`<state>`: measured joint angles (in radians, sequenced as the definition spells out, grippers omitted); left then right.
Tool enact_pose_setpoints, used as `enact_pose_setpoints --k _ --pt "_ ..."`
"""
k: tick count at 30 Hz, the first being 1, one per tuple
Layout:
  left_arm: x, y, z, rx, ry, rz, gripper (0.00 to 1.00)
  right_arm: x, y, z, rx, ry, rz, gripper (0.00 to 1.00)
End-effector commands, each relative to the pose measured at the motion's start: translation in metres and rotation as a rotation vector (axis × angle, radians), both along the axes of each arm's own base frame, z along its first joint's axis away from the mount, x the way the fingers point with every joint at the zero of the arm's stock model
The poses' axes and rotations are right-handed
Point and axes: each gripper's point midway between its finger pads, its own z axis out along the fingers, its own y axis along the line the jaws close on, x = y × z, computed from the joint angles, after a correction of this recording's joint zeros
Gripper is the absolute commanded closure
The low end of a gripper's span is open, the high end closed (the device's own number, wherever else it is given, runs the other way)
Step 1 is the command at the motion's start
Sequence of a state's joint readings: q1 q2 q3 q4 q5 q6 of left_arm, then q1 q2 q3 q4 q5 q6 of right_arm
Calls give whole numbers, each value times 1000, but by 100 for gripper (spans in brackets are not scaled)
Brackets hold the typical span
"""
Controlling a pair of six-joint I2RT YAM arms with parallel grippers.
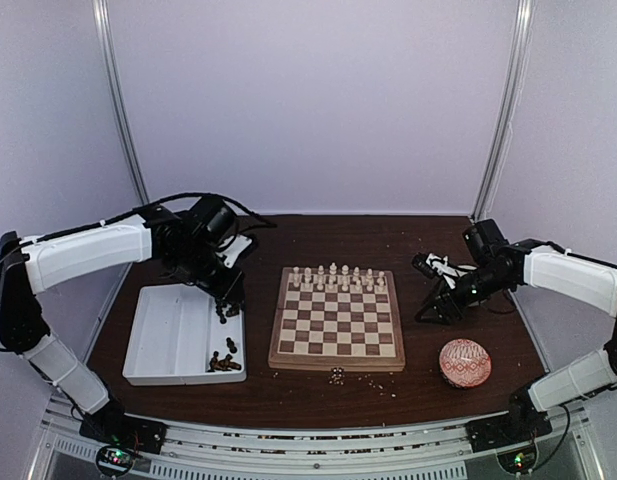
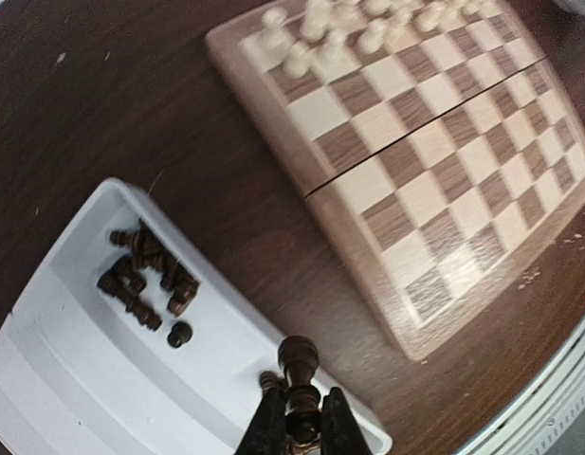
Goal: Set up the chess pieces on the board
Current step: Place the queen at d8.
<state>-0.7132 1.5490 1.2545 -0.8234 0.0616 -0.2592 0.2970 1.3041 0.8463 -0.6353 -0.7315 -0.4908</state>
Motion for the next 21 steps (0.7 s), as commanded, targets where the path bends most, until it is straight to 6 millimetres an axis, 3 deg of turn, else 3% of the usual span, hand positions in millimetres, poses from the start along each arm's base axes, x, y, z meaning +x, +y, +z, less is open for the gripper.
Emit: enact_pose_setpoints --k 1,6,11,16,21 --pt "-15 -54 35 -99 -30 -122 100 4 4 9 14 -16 14 45" --pt "-33 -122 40 -135 -21 -277 100 6 2 10 4 -29 4 45" --pt "-42 -166 24 -102 0 -374 100 6 0 10 -8 -35 -1 46" --pt "-44 -187 10 -91 28 -403 100 6 -1 11 -16 -40 -3 46" --pt "-43 -190 -4 -67 40 -395 100 6 -2 11 -19 -43 -2 46"
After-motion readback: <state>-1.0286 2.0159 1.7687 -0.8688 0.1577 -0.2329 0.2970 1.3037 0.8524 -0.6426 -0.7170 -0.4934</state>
